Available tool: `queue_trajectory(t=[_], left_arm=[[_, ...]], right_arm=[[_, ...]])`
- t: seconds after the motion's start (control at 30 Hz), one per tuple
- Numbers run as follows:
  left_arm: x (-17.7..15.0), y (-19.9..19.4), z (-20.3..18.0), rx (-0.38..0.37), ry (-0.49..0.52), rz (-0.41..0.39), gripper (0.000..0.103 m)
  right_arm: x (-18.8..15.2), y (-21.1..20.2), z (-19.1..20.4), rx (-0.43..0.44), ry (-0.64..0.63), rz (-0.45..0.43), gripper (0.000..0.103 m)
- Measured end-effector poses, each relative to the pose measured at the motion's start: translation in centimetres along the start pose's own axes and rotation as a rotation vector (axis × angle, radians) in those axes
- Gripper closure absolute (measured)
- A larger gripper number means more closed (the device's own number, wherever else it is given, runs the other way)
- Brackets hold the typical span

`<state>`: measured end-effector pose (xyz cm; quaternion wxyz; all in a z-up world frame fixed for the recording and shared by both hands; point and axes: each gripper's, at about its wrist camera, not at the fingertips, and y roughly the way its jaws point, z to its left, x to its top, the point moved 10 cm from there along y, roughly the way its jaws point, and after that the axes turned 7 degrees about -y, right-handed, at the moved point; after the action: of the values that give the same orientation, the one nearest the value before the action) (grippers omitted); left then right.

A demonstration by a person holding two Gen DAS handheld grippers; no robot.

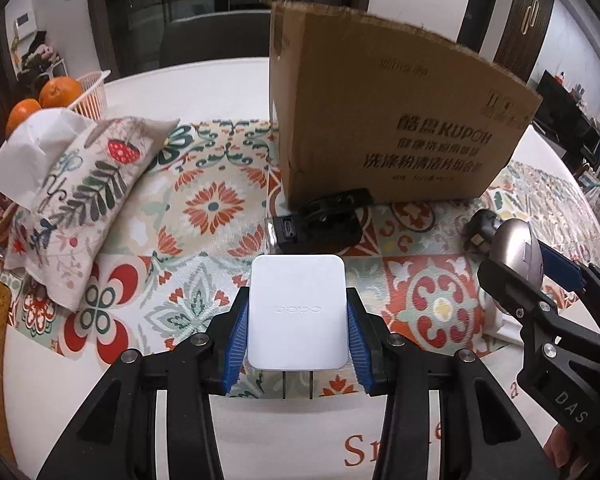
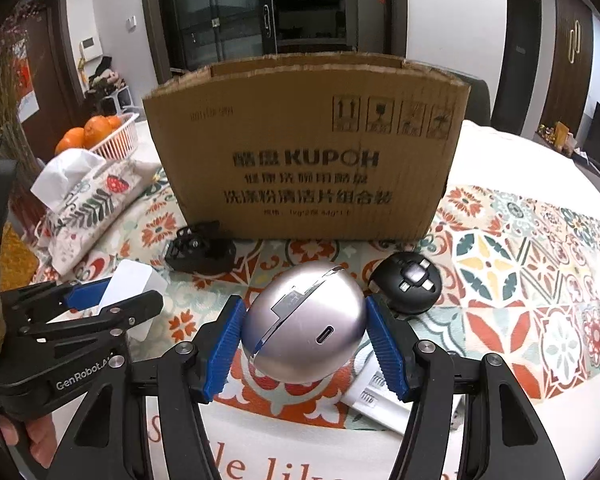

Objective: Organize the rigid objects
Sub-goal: 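Carry the white charger in the left tool while the right tool carries the silver mouse to the box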

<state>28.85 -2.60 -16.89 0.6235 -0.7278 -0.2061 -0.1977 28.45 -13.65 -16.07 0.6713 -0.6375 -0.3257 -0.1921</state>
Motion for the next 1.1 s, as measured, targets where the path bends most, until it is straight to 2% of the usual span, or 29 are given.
queue_trajectory(t=[0.63, 1.1], left_arm=[[4.9, -5.7, -2.6, -0.051, 0.042, -0.157, 0.059], [9.7, -8.6, -4.5, -0.076, 0.059, -0.247, 0.059]], right_arm=[[4.8, -5.0, -0.8, -0.008, 0.006, -0.153, 0.041], [8.9, -7.1, -2.5, -0.013, 0.044, -0.226, 0.041]])
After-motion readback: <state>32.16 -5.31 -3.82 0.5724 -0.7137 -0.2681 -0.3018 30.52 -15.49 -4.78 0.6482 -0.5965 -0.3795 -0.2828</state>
